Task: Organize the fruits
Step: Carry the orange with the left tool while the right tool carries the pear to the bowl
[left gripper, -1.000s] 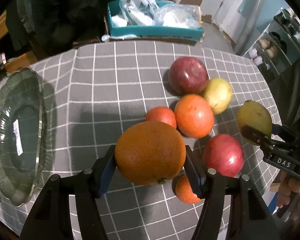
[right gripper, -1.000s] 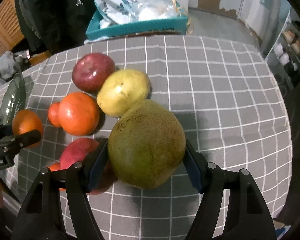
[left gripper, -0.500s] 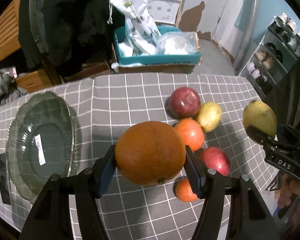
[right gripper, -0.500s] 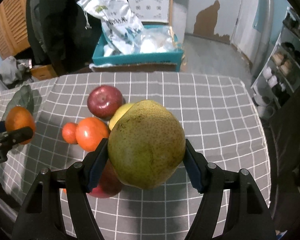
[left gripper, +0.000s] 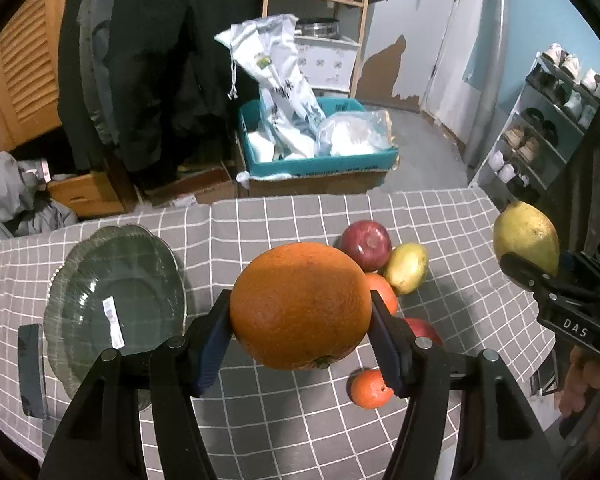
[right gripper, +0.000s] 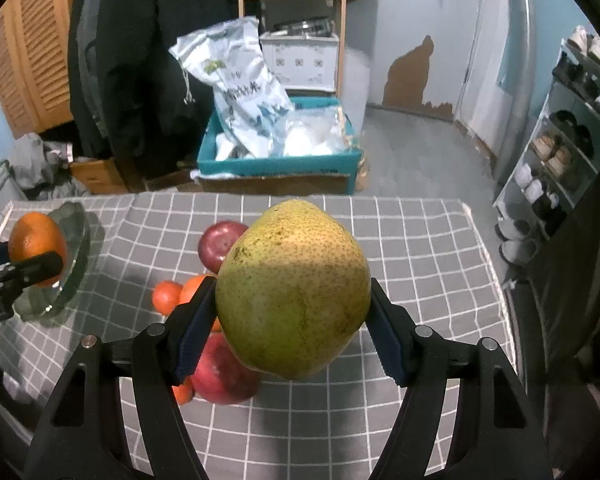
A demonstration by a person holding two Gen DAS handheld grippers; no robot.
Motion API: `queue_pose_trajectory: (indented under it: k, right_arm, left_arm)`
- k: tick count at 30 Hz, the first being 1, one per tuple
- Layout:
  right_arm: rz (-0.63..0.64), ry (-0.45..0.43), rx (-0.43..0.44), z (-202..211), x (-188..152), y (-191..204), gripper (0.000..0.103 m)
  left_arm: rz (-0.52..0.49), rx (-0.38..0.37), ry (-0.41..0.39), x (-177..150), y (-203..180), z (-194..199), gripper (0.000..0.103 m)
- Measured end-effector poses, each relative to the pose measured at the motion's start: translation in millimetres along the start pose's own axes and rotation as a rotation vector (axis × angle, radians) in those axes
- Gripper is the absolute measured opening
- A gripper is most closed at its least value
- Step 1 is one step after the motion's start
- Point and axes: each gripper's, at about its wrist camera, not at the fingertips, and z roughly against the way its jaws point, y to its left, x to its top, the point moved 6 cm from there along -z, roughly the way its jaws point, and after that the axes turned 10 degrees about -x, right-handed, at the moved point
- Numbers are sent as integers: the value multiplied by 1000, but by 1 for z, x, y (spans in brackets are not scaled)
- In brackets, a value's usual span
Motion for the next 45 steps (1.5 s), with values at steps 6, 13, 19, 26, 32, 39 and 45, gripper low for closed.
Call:
queue_pose_trajectory:
  k: [6,13,19,26,32,39,45]
  right_arm:
    - [-4,-56,13,23,14,4,71]
    - [10,-106,18,43,28,16,71]
    - [27,-131,54,53,38,35,71]
    - [55,-141,97,56,48,64,71]
    - [71,-132,142,53,57,94,71]
    - [101,-120,199,48,66,135,71]
    - [134,-105,250,43,72,177,71]
  left_arm:
    - [-3,3,-53,8,2,22,65]
    - [4,14,-116,16,11,49,65]
    - [17,37,-159,22,24,69,65]
    - [49,64,-187,23,47,84,65]
    - [89,99,-199,19,73,94,65]
    - [135,138,-206,10,107,104,65]
    - [178,162,-206,2,135,112,65]
